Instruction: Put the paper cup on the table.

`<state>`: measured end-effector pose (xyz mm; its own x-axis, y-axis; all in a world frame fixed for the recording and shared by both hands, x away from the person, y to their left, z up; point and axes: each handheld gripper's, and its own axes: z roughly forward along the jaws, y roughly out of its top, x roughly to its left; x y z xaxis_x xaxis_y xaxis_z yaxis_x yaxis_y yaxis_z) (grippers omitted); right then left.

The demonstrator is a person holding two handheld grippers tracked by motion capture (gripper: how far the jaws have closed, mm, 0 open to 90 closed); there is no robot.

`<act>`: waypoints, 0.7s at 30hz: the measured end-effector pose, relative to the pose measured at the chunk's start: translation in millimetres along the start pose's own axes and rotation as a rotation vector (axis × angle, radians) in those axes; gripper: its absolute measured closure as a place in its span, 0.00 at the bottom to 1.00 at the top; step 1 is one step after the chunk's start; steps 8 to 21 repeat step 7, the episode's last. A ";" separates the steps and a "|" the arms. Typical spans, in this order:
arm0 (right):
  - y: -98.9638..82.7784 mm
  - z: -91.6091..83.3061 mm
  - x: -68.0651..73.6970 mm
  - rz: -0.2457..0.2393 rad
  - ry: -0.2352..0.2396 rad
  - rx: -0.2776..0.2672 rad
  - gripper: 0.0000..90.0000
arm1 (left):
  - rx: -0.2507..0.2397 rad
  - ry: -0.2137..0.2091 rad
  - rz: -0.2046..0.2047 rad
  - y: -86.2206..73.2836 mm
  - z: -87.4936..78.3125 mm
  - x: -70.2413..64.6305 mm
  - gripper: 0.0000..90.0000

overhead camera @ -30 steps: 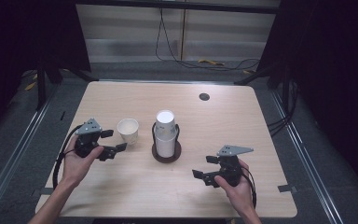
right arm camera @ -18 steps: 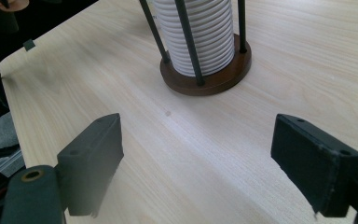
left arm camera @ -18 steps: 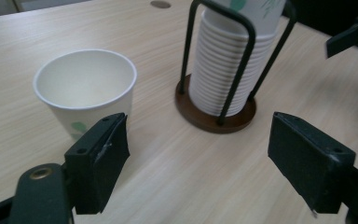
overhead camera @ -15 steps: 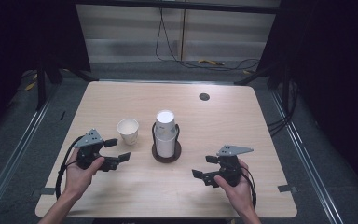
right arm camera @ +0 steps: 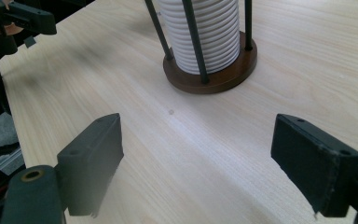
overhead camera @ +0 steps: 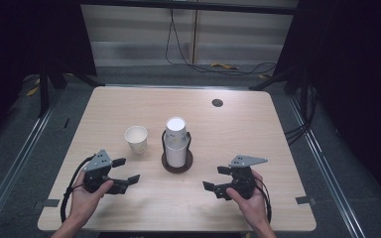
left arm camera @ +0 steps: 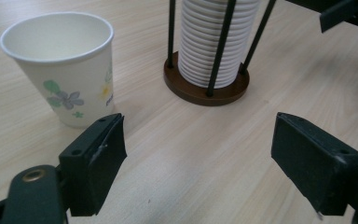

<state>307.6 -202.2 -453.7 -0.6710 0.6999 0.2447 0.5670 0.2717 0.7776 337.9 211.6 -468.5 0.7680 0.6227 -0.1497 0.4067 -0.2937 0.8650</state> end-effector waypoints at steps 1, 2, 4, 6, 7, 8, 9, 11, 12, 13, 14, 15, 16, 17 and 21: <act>-0.4 0.8 0.3 0.000 -0.003 0.004 0.18 | -0.001 -0.004 -0.013 -2.9 1.6 0.5 0.19; -0.7 1.3 0.4 -0.006 -0.011 0.006 0.18 | 0.003 0.002 -0.006 -5.3 2.7 1.0 0.19; -1.0 1.8 0.5 -0.004 -0.020 0.003 0.18 | 0.014 0.008 -0.009 -8.2 3.3 2.0 0.19; -1.7 1.4 -0.5 -0.003 -0.034 -0.005 0.18 | 0.014 0.013 -0.007 -10.8 2.9 1.5 0.19; -2.2 1.6 -1.7 0.002 -0.040 -0.012 0.18 | 0.023 0.012 -0.010 -12.2 2.9 0.9 0.18; -2.2 1.6 -1.7 0.002 -0.040 -0.012 0.18 | 0.023 0.012 -0.010 -12.2 2.9 0.9 0.18; -2.2 1.6 -1.7 0.002 -0.040 -0.012 0.18 | 0.023 0.012 -0.010 -12.2 2.9 0.9 0.18; -2.2 1.6 -1.7 0.002 -0.040 -0.012 0.18 | 0.023 0.012 -0.010 -12.2 2.9 0.9 0.18; -2.2 1.6 -1.7 0.002 -0.040 -0.012 0.18 | 0.023 0.012 -0.010 -12.2 2.9 0.9 0.18; -2.2 1.6 -1.7 0.002 -0.040 -0.012 0.18 | 0.023 0.012 -0.010 -12.2 2.9 0.9 0.18; -2.2 1.6 -1.7 0.002 -0.040 -0.012 0.18 | 0.023 0.012 -0.010 -12.2 2.9 0.9 0.18; -2.2 1.6 -1.7 0.002 -0.040 -0.012 0.18 | 0.023 0.012 -0.010 -12.2 2.9 0.9 0.18; -2.2 1.6 -1.7 0.002 -0.040 -0.012 0.18 | 0.023 0.012 -0.010 -12.2 2.9 0.9 0.18; -2.2 1.6 -1.7 0.002 -0.040 -0.012 0.18 | 0.023 0.012 -0.010 -12.2 2.9 0.9 0.18; -2.2 1.6 -1.7 0.002 -0.040 -0.012 0.18 | 0.023 0.012 -0.010 -12.2 2.9 0.9 0.18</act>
